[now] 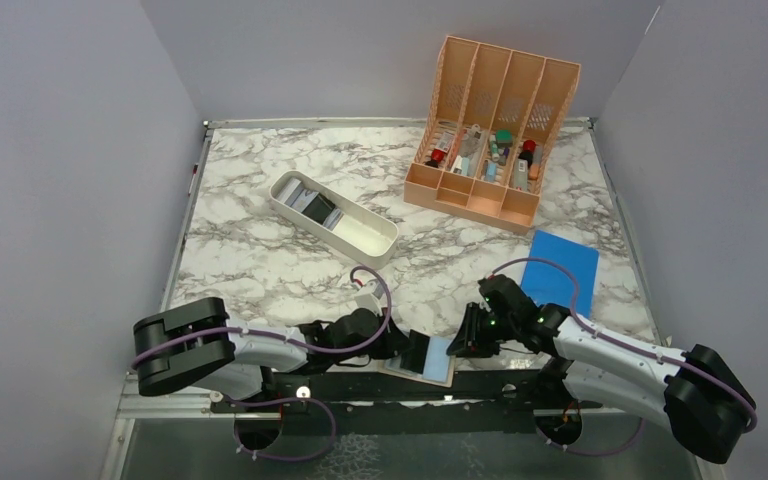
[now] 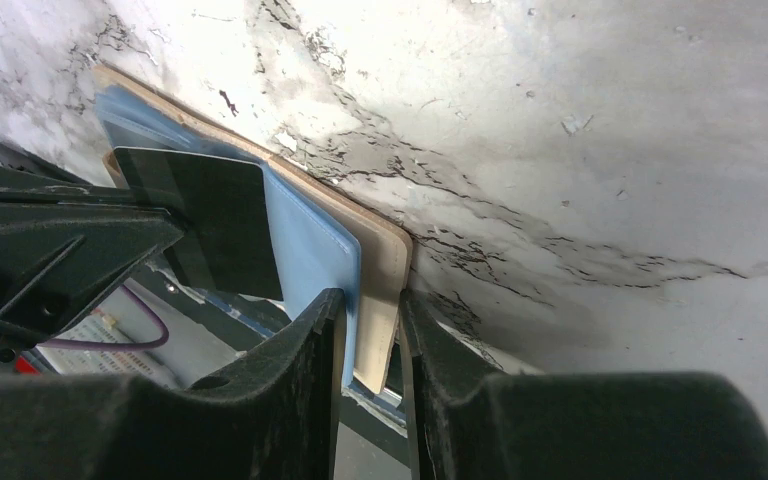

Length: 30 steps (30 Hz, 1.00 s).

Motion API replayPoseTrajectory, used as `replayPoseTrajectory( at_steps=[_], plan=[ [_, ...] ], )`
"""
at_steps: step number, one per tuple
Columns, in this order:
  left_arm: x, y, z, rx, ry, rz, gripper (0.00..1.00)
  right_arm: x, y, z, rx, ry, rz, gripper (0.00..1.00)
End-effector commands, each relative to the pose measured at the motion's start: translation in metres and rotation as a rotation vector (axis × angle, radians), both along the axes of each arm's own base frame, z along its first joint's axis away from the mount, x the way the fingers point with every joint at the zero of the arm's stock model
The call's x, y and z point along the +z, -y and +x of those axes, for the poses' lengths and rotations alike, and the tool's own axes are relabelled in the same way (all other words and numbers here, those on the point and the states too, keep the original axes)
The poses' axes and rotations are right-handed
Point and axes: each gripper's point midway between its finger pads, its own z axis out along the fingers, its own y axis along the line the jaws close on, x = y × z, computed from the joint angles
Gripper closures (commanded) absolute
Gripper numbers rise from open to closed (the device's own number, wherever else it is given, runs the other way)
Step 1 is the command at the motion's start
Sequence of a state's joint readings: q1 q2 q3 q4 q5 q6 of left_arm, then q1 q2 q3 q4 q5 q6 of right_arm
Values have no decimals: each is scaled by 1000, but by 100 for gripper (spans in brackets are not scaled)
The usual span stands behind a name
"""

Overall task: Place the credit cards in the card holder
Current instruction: Insert the credit card into the card holder.

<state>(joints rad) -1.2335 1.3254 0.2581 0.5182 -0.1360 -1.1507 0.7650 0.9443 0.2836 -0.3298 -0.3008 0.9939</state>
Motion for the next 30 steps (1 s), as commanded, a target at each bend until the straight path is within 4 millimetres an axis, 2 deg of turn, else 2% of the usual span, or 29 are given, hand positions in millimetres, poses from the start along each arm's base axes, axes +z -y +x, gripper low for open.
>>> replayPoseTrajectory(
  at_steps=[1,10,16,25,30],
  plan=[
    [-11,-2,2,34,-4,38,100,-16,13,-4,-10,-6,-69,70],
    [-12,3,-10,-8,-35,28,100,-22,15,-4,-27,-7,-76,72],
    [-20,-2,-24,-63,-68,44,100,-23,19,-1,-41,5,-103,73],
    [-15,-13,-31,-112,-52,66,100,-30,29,0,-69,19,-140,73],
    [-16,-10,-32,-132,-53,86,100,-28,22,3,-62,26,-114,73]
  ],
)
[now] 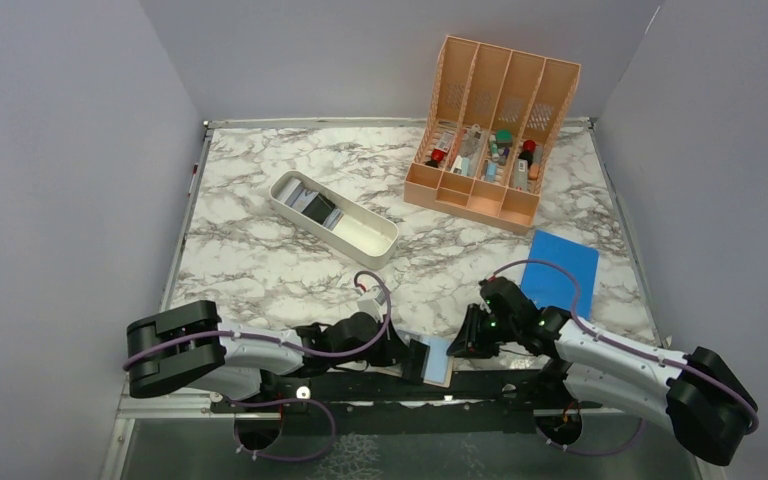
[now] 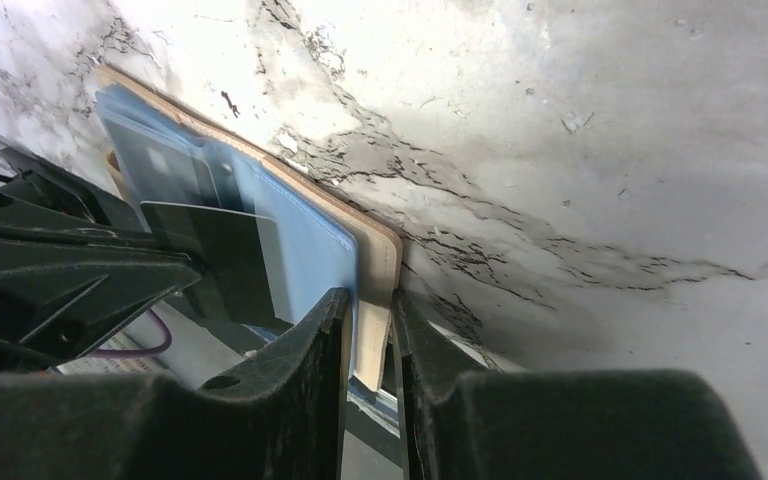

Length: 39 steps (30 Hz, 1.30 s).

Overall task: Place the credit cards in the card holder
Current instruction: Insert the credit card into the card holder.

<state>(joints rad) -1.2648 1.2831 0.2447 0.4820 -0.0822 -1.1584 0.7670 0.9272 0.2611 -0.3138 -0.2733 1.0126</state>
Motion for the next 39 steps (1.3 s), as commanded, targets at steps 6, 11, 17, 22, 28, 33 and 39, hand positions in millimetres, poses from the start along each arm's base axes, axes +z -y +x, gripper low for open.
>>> replayPoseTrajectory(
  at_steps=[6,11,17,22,28,33,39],
  plan=[
    [-20,0,0,-22,1,114,100,-19,14,3,-32,16,-87,73],
    [-20,-8,11,64,11,112,100,-19,16,3,-39,19,-86,73],
    [-18,-24,19,154,16,87,100,-22,18,0,-38,10,-89,73],
    [-12,-17,19,134,27,75,100,-21,16,0,-36,10,-80,73],
    [-14,-5,11,89,7,74,100,-20,15,1,-42,12,-78,73],
    [-18,4,6,66,-1,83,100,-20,16,1,-44,11,-77,73],
    [-18,13,1,29,-5,91,85,-19,15,2,-48,13,-80,72]
  ],
)
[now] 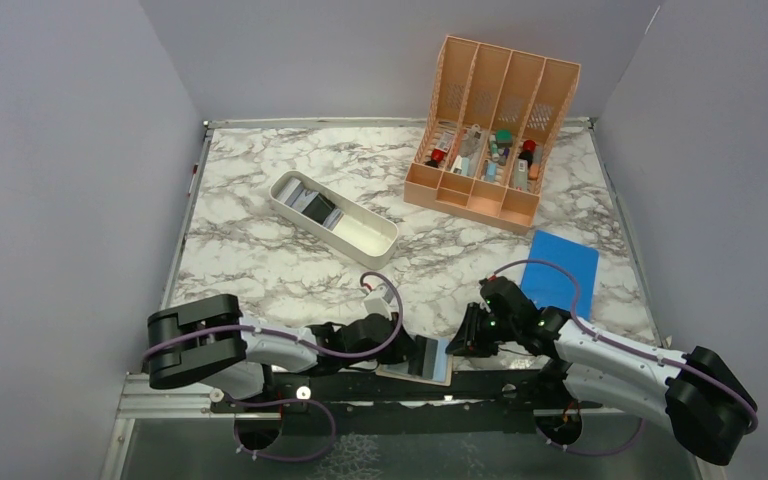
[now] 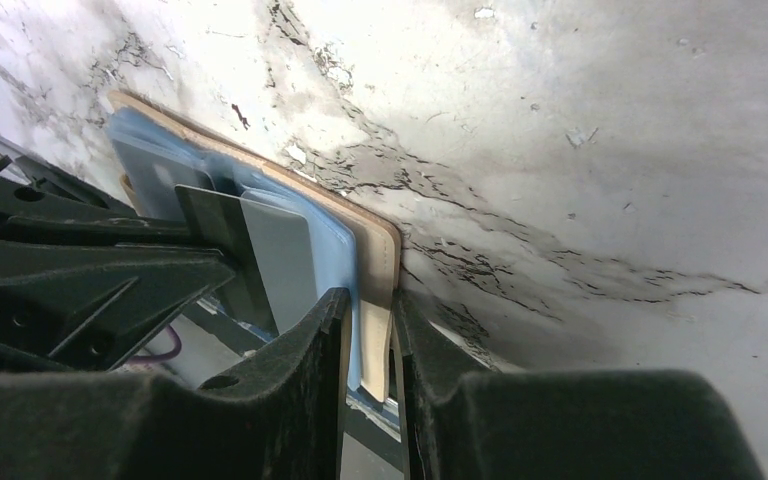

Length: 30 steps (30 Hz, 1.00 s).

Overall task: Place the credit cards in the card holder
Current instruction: Insert the credit card into the card holder.

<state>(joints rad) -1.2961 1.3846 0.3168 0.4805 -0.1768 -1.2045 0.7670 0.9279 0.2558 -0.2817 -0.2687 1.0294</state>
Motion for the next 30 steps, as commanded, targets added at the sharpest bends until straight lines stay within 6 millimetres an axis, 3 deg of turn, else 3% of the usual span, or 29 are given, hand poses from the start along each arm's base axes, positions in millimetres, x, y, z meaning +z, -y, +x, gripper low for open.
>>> replayPoseTrajectory(
  at_steps=[1,7,10,13,22,30],
  plan=[
    [-12,0,-9,-48,-10,60,82,-21,19,-2,-32,0,-99,72],
    [3,0,-5,-31,18,17,61,-15,17,0,-35,4,-94,70],
    [14,1,-2,-23,42,-11,56,-14,19,0,-43,9,-98,69],
    [17,3,-2,-30,44,-16,56,-13,19,0,-44,13,-93,69],
    [5,17,-7,-83,21,24,67,-14,16,0,-37,12,-78,70],
    [9,25,-7,-108,34,20,59,-13,16,1,-42,15,-78,70]
  ],
)
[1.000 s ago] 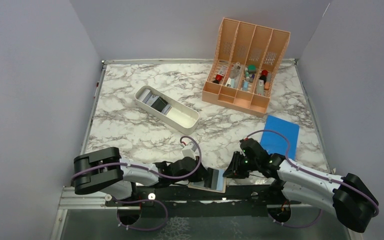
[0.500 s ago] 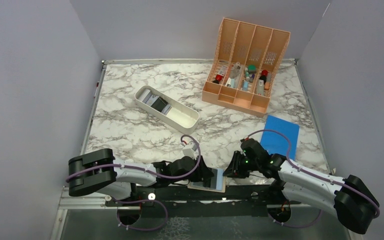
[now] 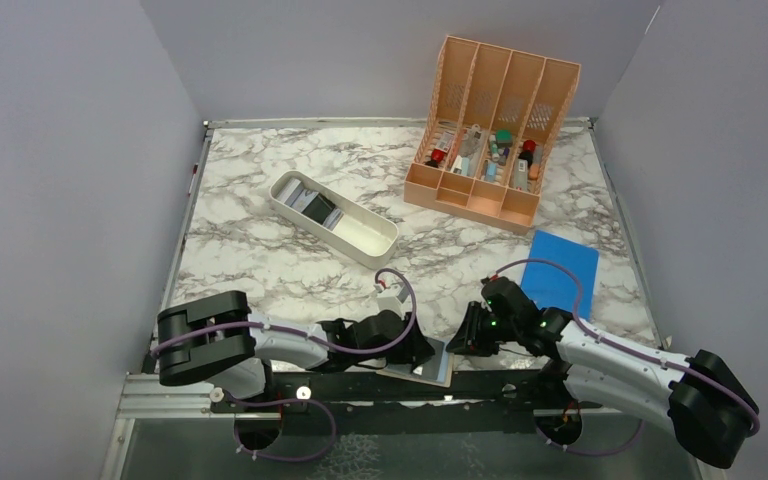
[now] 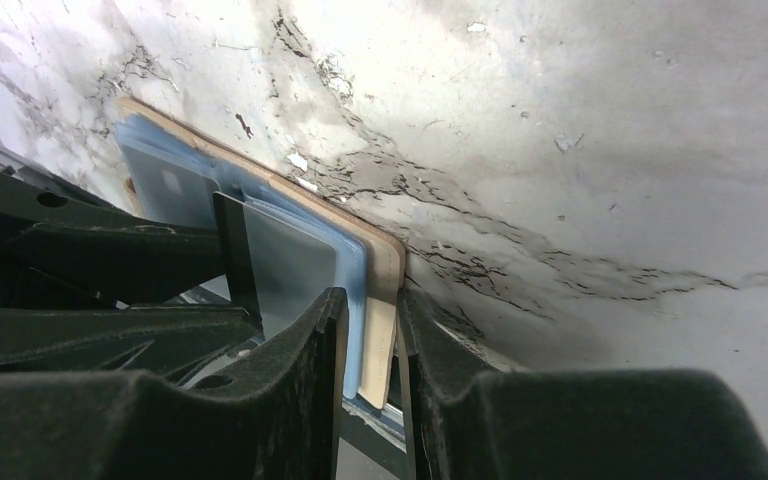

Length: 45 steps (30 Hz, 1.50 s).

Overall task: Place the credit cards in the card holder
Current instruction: Insert the credit card into the card holder.

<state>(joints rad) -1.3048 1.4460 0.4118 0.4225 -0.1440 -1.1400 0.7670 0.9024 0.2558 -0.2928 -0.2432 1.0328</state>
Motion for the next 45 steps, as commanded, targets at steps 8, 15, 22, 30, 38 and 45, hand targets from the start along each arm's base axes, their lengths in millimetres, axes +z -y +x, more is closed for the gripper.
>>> replayPoseTrajectory(
  at_steps=[8,15,22,30,38,45],
  plan=[
    [16,-4,-1,6,20,-49,52,-12,14,-3,-40,-15,-70,70],
    [18,-3,-2,-7,19,-40,52,-4,18,-9,-47,-38,-76,64],
    [11,7,-7,-45,1,-18,53,-5,15,-20,-48,-76,-13,63],
    [17,24,-11,-96,16,-33,53,-3,-4,-23,-23,-105,95,64],
    [21,17,-7,-68,-6,-57,55,8,-9,-4,-94,-31,141,67],
    [25,7,39,-54,23,-56,55,22,-5,46,-196,163,47,70]
  ],
)
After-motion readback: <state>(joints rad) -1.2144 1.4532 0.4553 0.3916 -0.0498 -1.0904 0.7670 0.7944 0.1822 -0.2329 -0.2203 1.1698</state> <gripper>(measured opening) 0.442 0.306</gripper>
